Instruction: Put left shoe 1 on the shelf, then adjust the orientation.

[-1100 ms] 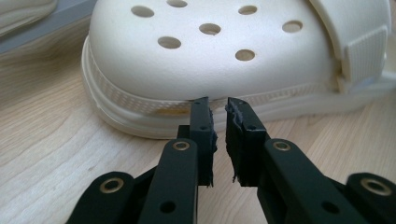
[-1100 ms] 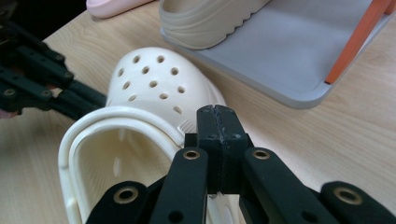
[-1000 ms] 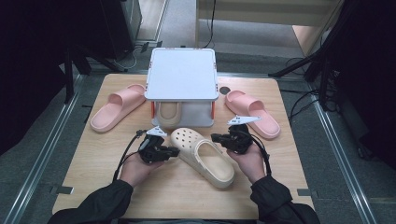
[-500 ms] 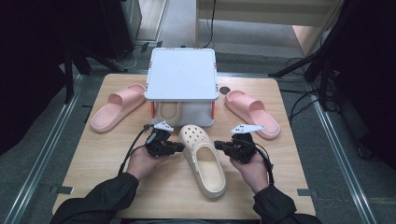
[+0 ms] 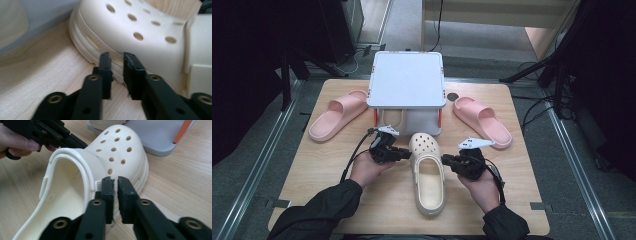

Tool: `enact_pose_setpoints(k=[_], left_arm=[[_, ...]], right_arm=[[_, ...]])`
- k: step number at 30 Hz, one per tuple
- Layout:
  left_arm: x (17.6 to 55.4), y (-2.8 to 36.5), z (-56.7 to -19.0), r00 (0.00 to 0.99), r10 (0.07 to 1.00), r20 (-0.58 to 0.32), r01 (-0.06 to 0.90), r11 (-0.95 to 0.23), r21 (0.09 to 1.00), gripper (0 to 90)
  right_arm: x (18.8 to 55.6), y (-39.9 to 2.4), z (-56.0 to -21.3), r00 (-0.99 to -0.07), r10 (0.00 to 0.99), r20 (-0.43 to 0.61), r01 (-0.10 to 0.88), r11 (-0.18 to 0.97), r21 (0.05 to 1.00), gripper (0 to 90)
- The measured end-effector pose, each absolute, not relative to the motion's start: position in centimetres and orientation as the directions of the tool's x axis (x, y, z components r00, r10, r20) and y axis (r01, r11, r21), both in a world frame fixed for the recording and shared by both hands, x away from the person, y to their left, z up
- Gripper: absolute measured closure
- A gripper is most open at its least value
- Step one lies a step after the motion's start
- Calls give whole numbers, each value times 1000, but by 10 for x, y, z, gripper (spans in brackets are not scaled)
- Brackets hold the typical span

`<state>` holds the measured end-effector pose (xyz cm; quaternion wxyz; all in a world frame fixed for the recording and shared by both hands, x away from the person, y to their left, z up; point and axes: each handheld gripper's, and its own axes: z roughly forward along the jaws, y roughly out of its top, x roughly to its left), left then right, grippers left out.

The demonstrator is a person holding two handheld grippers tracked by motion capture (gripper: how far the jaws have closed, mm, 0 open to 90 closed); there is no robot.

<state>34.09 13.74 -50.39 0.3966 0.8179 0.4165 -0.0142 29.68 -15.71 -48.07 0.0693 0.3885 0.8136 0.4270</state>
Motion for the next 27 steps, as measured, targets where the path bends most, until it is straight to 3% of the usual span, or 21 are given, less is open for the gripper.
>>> enact_pose_setpoints(k=[7,11,17,27], left_arm=[[339,162,-477,645,665,-377,682,-279,675,733],[337,173,-460,651,660,-374,662,-254,705,810],[341,184,-444,658,658,-366,645,-243,724,830],[352,201,-427,652,660,-373,643,-221,733,832]], right_arm=[[286,-161,-468,-684,696,219,556,303,773,700],[279,-157,-467,-679,699,226,567,303,766,628],[269,-155,-473,-651,711,267,605,272,748,546],[270,-151,-484,-623,736,264,630,273,727,514]])
